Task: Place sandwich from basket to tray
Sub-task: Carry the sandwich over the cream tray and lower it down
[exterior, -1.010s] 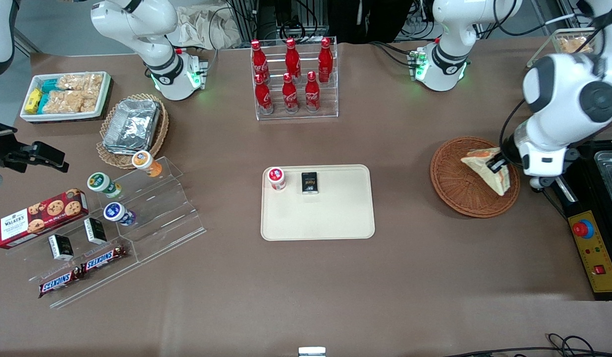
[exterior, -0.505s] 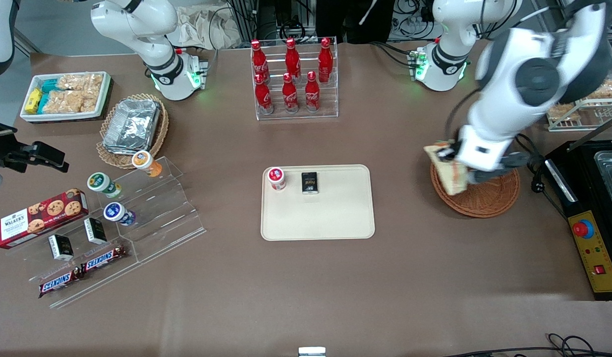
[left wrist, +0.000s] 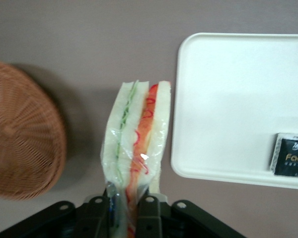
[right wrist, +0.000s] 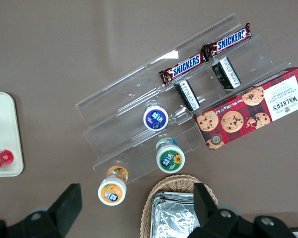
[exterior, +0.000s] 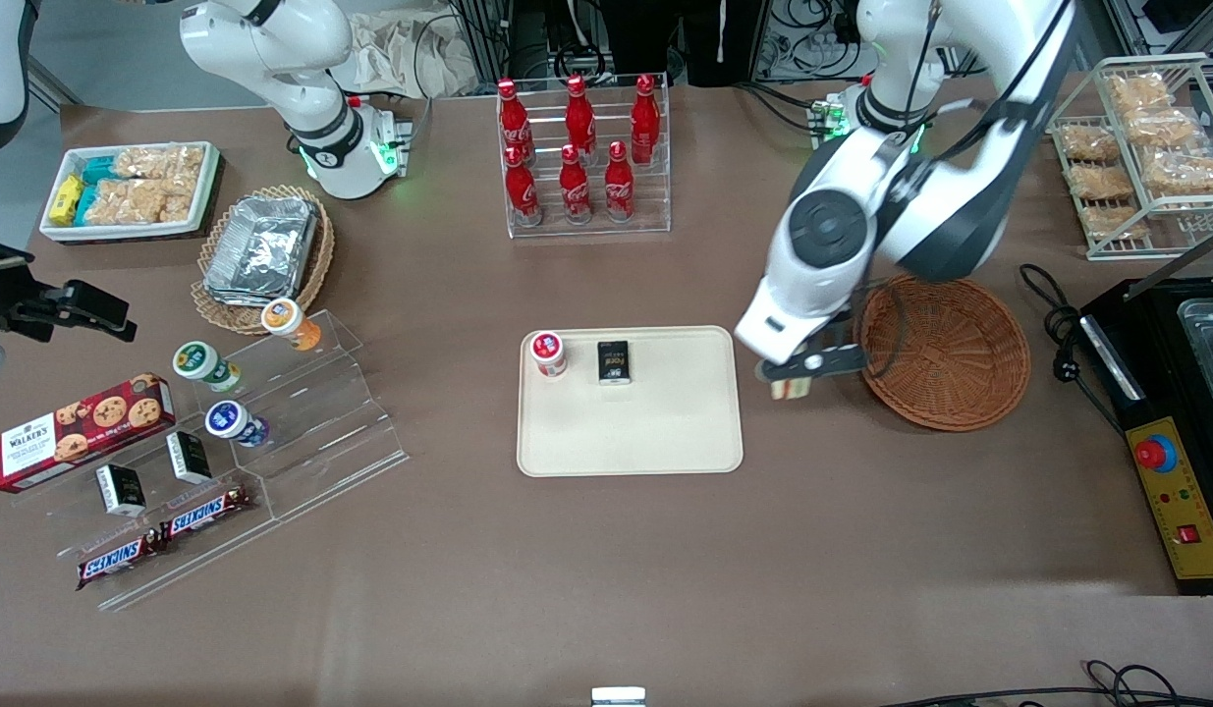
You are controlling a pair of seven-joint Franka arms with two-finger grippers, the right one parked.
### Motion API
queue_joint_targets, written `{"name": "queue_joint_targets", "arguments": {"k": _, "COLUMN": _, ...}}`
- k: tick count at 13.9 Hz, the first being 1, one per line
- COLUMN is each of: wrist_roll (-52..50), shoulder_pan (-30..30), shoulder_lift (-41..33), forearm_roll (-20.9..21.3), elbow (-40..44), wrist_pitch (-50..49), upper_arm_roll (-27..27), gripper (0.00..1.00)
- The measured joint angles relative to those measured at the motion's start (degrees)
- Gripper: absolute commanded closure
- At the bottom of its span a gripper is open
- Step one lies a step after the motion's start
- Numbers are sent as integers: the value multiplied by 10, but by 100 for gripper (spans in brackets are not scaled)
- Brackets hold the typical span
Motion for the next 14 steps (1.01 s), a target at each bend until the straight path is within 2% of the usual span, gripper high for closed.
{"name": "queue_joint_targets", "arguments": {"k": 5, "wrist_roll": -2, "shoulder_pan": -18, "shoulder_lift": 117, "forearm_roll": 42, "elbow": 14, "wrist_pitch": 105, "upper_arm_roll": 0, "gripper": 100}}
{"name": "queue_joint_targets", "arguments": {"k": 9, "wrist_roll": -4, "shoulder_pan": -29, "shoulder_lift": 154, "forearm_roll": 59, "elbow": 28, "wrist_pitch": 138, "upper_arm_roll": 0, "gripper": 100}}
{"name": "queue_joint_targets", "arguments": {"k": 10, "wrist_roll": -11, "shoulder_pan": -30, "shoulder_lift": 161, "forearm_roll": 71, "elbow": 29, "wrist_pitch": 143, "upper_arm_roll": 0, "gripper": 96}}
{"name": "queue_joint_targets", "arguments": {"k": 11, "wrist_roll": -21, "shoulder_pan": -30, "shoulder_lift": 168, "forearm_roll": 85, "elbow": 29, "wrist_pitch": 151, "upper_arm_roll": 0, "gripper": 73}}
{"name": "queue_joint_targets", "arguments": {"k": 12, "wrist_roll": -33, "shoulder_pan": -32, "shoulder_lift": 177, "forearm_roll": 99, "elbow": 30, "wrist_pitch": 162, "upper_arm_roll": 0, "gripper": 25}}
{"name": "queue_joint_targets", "arguments": {"k": 13, "wrist_roll": -43, "shoulder_pan": -34, "shoulder_lift": 185, "forearm_roll": 110, "elbow": 30, "wrist_pitch": 168, "upper_arm_roll": 0, "gripper": 0}}
{"name": "queue_joint_targets", "arguments": {"k": 14, "wrist_roll": -49, "shoulder_pan": -36, "shoulder_lift": 192, "forearm_roll": 118, "elbow": 30, "wrist_pitch": 171, "upper_arm_roll": 0, "gripper": 0}}
